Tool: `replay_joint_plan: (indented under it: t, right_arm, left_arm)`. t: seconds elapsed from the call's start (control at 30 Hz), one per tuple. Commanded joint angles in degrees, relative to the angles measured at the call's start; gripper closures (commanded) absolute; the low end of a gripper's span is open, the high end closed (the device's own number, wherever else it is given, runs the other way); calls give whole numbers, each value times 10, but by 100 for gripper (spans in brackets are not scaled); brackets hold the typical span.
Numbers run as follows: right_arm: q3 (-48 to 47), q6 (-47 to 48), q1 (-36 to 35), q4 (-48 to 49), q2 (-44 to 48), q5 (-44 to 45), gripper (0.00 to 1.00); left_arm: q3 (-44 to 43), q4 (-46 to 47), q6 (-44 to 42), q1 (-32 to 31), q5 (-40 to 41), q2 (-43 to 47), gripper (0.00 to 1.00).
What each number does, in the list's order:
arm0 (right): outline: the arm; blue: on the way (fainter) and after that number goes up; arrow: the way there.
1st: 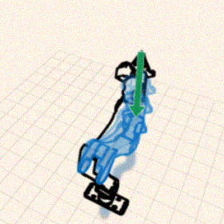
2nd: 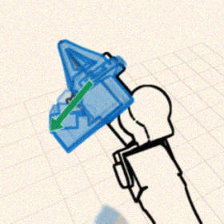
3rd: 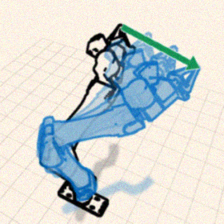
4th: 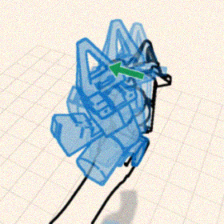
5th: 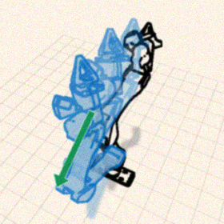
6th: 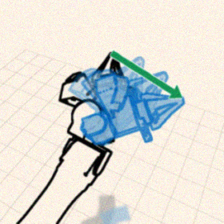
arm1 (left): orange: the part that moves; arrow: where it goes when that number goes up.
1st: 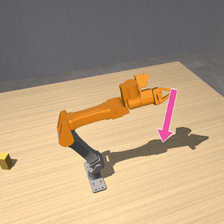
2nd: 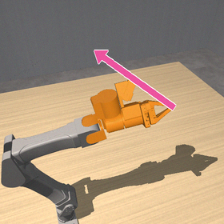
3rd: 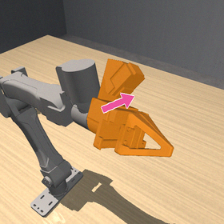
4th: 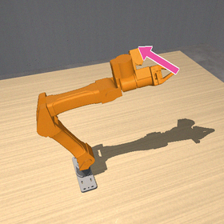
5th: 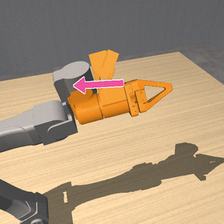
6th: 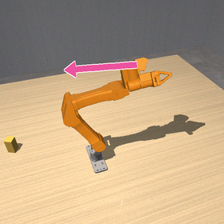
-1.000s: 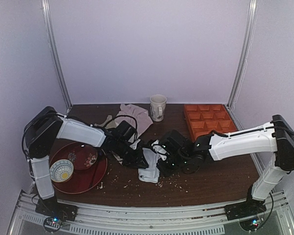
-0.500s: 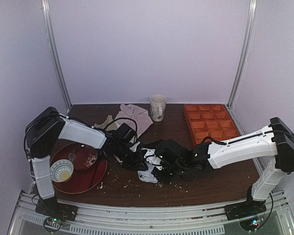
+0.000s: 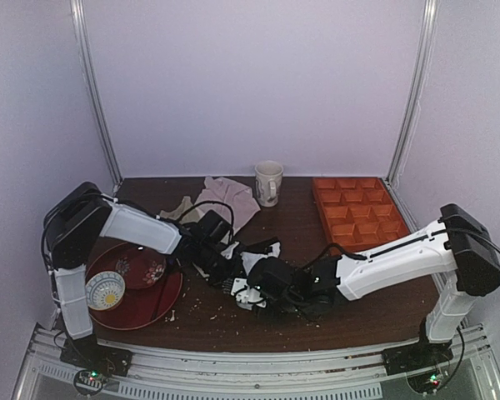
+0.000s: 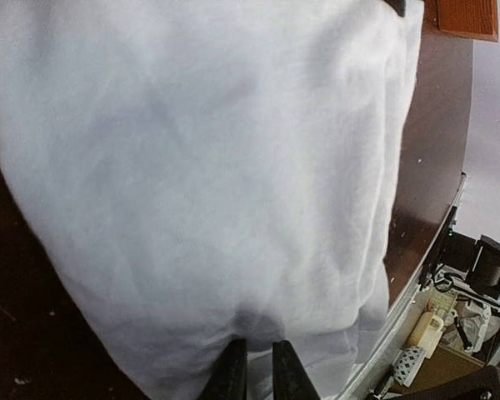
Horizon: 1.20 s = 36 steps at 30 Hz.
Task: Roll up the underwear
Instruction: Roll the underwear at the center of the board.
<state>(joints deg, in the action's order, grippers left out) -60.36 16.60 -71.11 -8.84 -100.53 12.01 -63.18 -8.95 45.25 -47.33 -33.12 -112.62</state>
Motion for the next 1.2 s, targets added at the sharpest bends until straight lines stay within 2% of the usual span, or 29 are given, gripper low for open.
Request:
replay_joint_plan:
  t: [0.0, 0.4, 0.53, 1.17]
  right_arm:
    - [-19, 30, -4, 4, -27, 24, 62]
    - [-12, 52, -6, 38, -56, 25, 58]
    - [-14, 53, -6, 37, -65, 22, 53]
    - [-1, 72, -5, 64, -110, 72, 51]
  left_arm:
    - [11, 20, 5, -2, -14, -17, 81]
    - [18, 2, -1, -1, -18, -23, 81]
    - [19, 3, -1, 0, -18, -24, 81]
    - [25, -2, -8, 2, -19, -16, 81]
